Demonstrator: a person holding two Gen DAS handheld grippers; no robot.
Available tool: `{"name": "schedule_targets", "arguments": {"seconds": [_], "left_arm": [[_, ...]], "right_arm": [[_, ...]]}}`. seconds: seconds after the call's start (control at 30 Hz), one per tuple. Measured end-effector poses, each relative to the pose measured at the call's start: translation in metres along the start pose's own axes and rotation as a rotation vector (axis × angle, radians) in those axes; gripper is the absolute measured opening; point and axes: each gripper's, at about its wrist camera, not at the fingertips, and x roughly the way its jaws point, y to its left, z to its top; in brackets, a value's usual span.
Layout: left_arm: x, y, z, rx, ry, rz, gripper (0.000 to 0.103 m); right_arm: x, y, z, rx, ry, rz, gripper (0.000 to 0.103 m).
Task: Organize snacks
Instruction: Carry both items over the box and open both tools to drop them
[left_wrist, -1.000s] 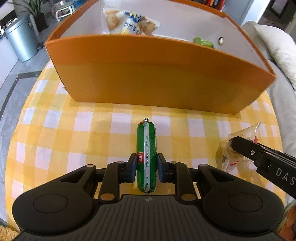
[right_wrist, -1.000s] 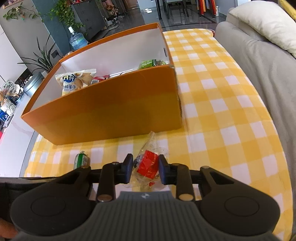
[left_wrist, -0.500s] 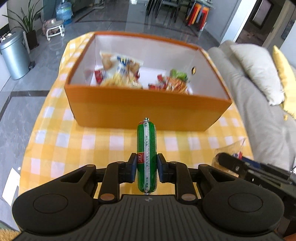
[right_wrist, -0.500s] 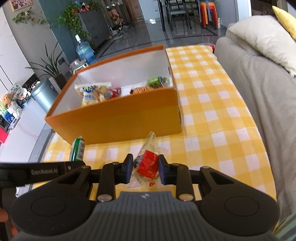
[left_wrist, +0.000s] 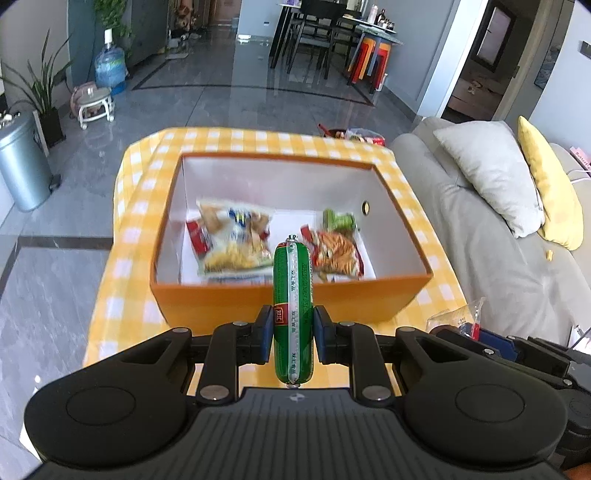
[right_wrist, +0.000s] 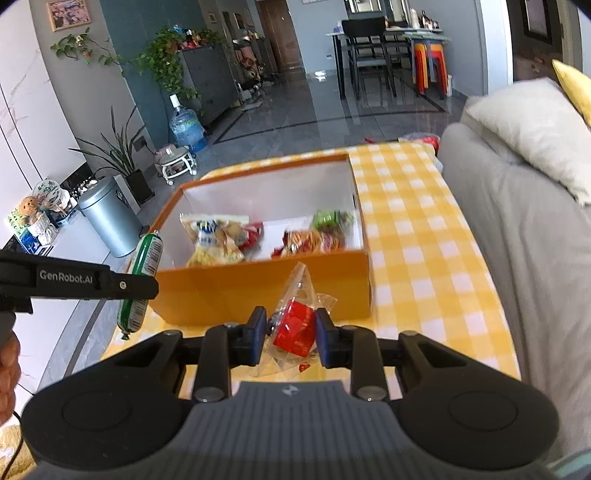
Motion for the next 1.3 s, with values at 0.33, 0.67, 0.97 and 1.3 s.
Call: {"name": "schedule_targets", "arguments": {"seconds": [0.33, 0.67, 0.97, 1.3], "left_arm": [[0.009, 0.0, 0.044, 0.05, -0.001, 0.008, 0.024], [0.039, 0.003, 0.077, 0.071, 0.038, 0.016, 0.024], [0.084, 0.008, 0.098, 0.096, 0.097, 0.028, 0.024], [0.136, 0.006, 0.104, 0.179, 0.165, 0.057, 0.024]], "right_arm": [[0.013, 0.013, 0.049, -0.073, -0.047, 0.002, 0.025], [0.052, 0.022, 0.089, -0.153, -0.041, -0.018, 0.025], [0.105, 0.028, 0.108, -0.272, 0.009, -0.071, 0.025], [0.166, 0.029, 0.114, -0.417, 0.088, -0.148, 0.025]]}}
